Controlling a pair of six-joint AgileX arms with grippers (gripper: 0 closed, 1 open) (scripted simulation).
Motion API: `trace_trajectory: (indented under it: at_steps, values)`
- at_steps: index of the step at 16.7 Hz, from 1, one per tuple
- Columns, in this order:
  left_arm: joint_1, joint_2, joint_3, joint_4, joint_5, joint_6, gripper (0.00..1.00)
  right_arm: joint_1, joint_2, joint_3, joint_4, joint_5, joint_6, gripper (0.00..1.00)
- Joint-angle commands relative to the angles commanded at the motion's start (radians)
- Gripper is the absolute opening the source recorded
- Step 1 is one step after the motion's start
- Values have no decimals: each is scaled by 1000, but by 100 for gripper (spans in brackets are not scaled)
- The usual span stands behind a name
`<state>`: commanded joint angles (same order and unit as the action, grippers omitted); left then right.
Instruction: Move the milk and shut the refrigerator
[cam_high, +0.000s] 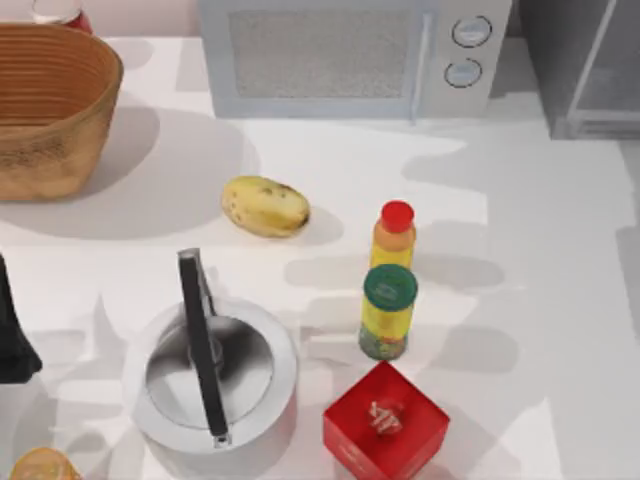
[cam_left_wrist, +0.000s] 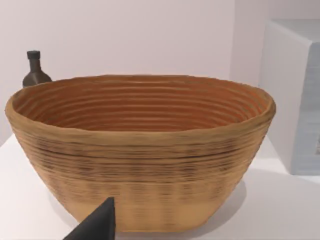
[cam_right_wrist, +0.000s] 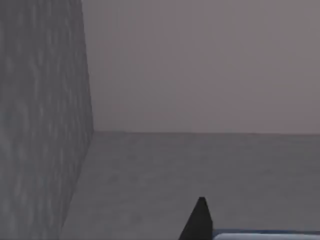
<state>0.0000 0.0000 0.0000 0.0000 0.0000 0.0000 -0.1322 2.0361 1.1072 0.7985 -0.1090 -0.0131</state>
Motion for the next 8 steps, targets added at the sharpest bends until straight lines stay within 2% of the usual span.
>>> trace_trajectory:
  at_steps: [4, 8]
  values:
    - [0, 0, 0, 0, 0, 0, 100, -53, 139, 177, -114, -52, -11, 0]
    - [0, 0, 0, 0, 0, 0, 100, -65, 165, 202, -139, -64, -14, 0]
